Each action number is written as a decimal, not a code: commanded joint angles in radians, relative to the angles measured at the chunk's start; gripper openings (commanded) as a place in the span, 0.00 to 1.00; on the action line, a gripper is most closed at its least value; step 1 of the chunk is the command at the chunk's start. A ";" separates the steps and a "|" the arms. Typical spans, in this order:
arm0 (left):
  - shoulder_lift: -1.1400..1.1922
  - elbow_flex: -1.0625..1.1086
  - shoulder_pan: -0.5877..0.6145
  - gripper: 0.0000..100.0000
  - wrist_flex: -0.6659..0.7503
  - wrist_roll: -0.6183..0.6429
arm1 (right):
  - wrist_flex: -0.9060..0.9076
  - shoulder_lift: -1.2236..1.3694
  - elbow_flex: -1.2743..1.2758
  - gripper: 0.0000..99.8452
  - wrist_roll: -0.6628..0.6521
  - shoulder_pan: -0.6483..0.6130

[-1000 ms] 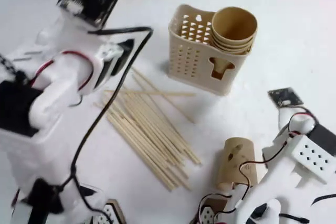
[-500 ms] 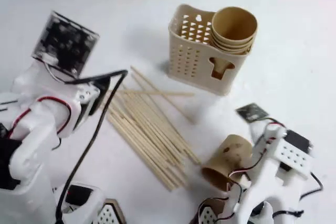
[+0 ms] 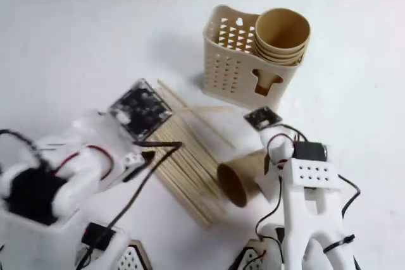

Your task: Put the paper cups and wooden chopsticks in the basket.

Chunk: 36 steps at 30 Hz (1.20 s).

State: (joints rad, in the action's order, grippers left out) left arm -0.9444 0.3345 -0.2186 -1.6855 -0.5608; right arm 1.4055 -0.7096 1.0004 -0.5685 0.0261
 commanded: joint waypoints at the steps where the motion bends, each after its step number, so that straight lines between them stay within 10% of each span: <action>1: -0.022 0.215 -0.050 0.28 0.198 -0.012 | -0.004 -0.021 -0.097 0.02 0.101 -0.058; 20: -0.016 0.775 -0.351 0.28 0.901 -0.011 | -0.004 -0.021 -0.112 0.02 0.110 -0.053; 36: 0.028 0.799 -0.430 0.28 1.023 0.087 | -0.005 -0.021 -0.112 0.02 0.239 -0.058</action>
State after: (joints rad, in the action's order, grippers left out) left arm -0.9521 1.1416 -0.6329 -0.6897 -0.4887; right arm 1.4039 -0.7081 0.9314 -0.4212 -0.0199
